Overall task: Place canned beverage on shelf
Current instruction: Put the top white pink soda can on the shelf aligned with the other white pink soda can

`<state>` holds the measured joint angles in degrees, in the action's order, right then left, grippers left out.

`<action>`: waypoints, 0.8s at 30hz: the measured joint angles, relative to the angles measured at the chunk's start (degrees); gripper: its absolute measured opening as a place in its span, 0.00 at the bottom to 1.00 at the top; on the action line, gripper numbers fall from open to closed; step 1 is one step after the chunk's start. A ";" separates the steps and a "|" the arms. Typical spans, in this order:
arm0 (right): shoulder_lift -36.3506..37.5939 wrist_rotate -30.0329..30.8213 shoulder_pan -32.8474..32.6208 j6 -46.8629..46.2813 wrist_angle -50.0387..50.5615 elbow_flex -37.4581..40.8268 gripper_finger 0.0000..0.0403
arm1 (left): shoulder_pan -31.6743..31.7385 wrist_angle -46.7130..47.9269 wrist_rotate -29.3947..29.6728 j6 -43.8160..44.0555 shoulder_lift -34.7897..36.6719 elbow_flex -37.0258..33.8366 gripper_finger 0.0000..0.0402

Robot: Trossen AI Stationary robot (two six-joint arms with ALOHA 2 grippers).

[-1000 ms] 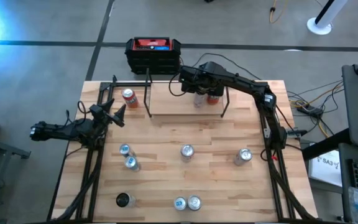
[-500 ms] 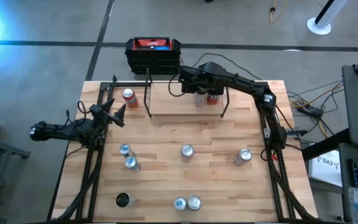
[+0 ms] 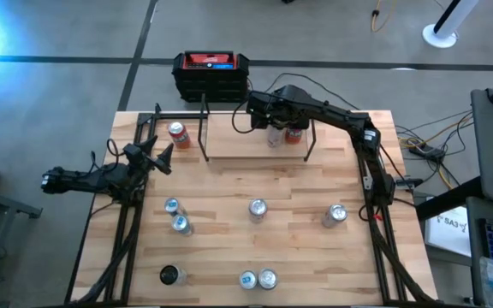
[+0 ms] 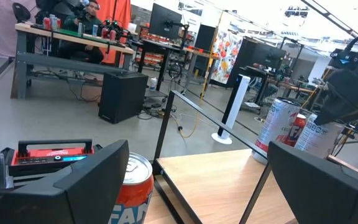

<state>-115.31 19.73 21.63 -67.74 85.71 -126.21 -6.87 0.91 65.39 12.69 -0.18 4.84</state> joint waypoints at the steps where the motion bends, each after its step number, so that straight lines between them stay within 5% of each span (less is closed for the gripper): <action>1: 0.00 -0.05 -0.14 0.77 0.20 0.00 0.92 | 0.00 0.00 0.00 0.00 0.02 0.00 0.92; 12: 0.00 -0.29 -1.02 11.44 0.66 0.00 0.93 | 0.02 0.00 0.00 0.00 0.00 0.00 0.92; 24: 0.00 -0.25 -0.60 11.80 -0.61 0.54 0.93 | 0.02 -0.01 0.00 -0.01 0.02 0.00 0.92</action>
<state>-115.31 19.49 21.02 -55.94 85.10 -125.68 -6.85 0.90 65.39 12.68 -0.16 4.84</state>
